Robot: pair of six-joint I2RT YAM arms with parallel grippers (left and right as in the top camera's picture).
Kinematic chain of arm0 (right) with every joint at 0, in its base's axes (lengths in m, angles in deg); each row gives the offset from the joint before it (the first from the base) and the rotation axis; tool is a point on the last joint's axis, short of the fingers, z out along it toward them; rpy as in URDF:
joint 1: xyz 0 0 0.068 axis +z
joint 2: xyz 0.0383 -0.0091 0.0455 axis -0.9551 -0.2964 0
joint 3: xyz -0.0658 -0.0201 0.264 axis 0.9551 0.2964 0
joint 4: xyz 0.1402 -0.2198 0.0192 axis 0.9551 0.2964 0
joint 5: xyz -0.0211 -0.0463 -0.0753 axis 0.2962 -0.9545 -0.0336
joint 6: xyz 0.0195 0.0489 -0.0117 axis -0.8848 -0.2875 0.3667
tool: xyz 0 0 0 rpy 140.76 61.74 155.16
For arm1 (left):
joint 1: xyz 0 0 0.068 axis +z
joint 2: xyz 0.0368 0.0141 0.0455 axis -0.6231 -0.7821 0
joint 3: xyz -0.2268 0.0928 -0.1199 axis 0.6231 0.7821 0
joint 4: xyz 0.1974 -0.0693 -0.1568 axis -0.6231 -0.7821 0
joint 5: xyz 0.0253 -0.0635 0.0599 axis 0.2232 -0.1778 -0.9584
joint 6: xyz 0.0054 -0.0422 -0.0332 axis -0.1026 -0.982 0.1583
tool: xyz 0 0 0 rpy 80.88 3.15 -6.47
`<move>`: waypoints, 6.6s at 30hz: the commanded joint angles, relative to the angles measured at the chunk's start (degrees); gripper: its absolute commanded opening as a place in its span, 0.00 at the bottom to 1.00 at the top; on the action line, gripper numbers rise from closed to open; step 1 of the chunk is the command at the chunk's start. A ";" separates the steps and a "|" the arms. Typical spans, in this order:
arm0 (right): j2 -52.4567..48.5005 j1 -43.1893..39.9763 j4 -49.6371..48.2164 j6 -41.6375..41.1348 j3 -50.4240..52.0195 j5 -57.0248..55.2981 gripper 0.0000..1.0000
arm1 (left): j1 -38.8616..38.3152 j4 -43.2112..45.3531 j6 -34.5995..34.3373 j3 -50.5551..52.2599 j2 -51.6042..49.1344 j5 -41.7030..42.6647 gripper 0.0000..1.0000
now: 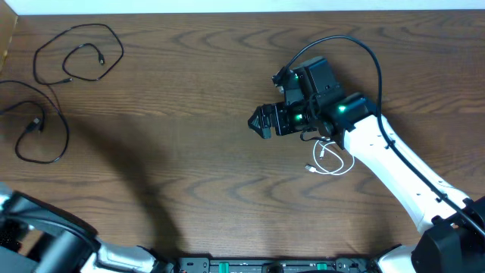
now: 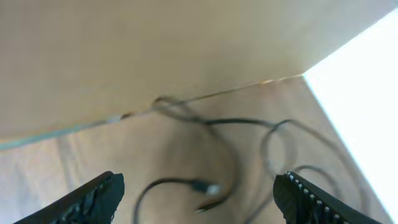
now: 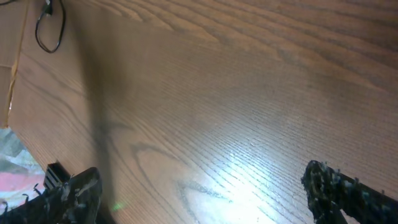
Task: Untangle cables
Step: 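Raise the left arm and move both grippers toward the white cable, then lower the right gripper and grasp the white cable loop, then lift the white cable with the right gripper toward the left gripper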
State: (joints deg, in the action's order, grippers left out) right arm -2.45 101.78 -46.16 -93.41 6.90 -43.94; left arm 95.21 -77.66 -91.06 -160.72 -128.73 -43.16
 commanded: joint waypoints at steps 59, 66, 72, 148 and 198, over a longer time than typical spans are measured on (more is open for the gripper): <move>4.92 -32.24 -7.72 1.29 15.21 -4.55 0.59 | -83.65 -36.11 -1.84 0.74 -5.64 -0.63 0.98; 0.39 -27.02 -10.01 6.03 14.53 -7.56 0.84 | -83.65 -36.09 -1.84 0.74 -5.64 -0.61 0.98; -2.84 -26.73 -6.88 6.01 10.05 -9.40 0.77 | -83.65 -36.09 -1.84 0.74 -5.64 -0.61 0.98; 7.52 -27.08 14.38 15.63 -10.23 32.72 0.01 | -83.23 -38.77 -7.50 0.55 -5.62 5.86 0.99; 7.61 -5.51 17.57 30.97 -9.90 19.76 0.01 | -64.41 -36.33 -32.13 -0.20 3.69 76.94 0.68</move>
State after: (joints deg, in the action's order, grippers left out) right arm 4.55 94.74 -27.65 -60.19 -2.72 -24.42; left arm 30.71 -114.55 -122.03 -160.33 -126.61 32.36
